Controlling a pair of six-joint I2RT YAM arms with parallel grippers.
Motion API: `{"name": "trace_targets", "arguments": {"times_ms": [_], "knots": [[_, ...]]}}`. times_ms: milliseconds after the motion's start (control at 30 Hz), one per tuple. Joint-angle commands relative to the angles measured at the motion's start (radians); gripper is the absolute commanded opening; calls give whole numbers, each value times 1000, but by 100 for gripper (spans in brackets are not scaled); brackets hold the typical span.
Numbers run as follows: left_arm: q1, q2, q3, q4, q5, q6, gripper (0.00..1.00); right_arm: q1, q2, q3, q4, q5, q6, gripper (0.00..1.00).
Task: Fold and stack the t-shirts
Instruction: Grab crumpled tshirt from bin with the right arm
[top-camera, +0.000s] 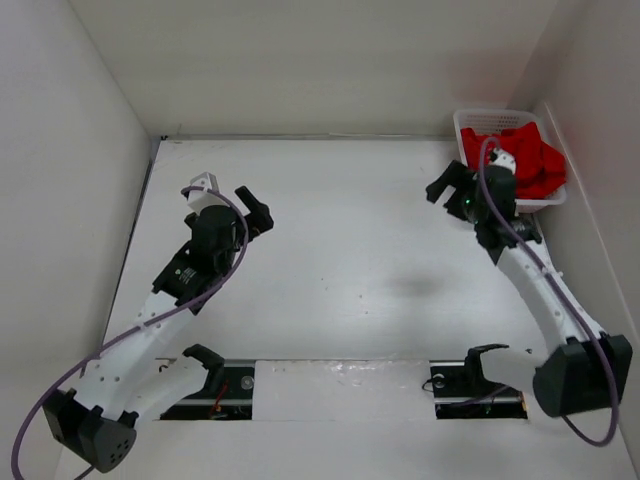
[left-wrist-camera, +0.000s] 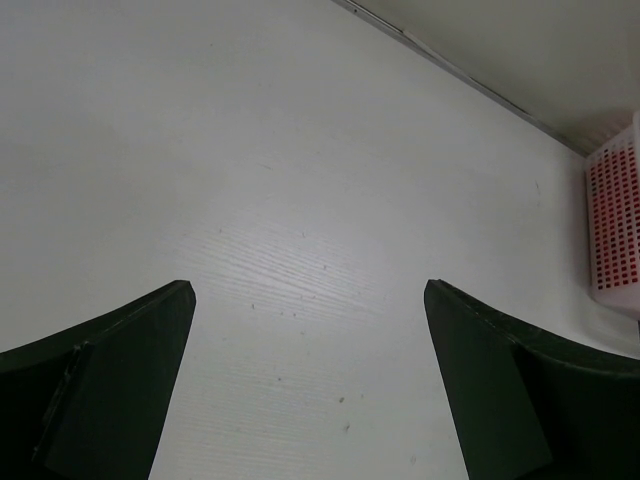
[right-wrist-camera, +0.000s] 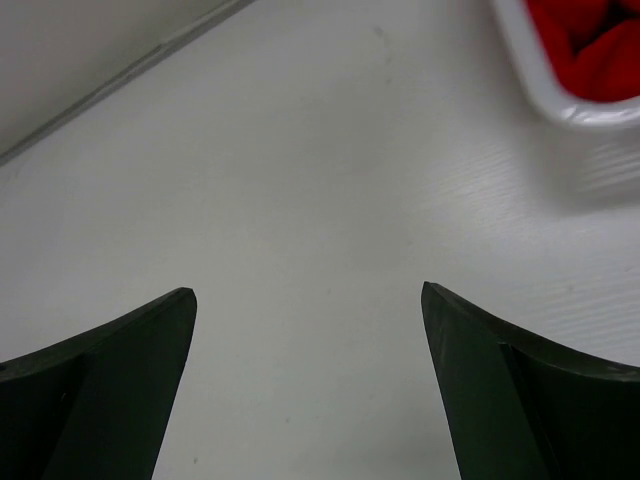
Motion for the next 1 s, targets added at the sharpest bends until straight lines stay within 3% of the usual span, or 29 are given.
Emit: {"name": "trace_targets", "arguments": {"times_ms": [0,100,267,433,500,600,633,700,967], "knots": [[1,30,5,124,-32,-11,100,-193,111,126,-19,-168,-33,100],[1,77,15,161,-23,11,100,-323,210,240,-18,-277,-67,100],[10,178,53,215,14,11,100,-386,341,396,4,-148,-165,100],[19,275,142,193,23,63,100,-416,552,629,-86,-91,-260,100],[72,295,154,204,171,63,100,-427,615,691,-108,-80,-291,100],[282,314,116,294,490,52,100,-427,733,800,-146,-80,-321,99],[339,314,102,313,522,52,100,-436,756,845,-157,-80,-332,99],[340,314,93,322,444,63,100,-436,804,873,-173,-71,-363,97],[340,324,93,295,396,84,100,-427,859,883,-131,12,-392,94]]}}
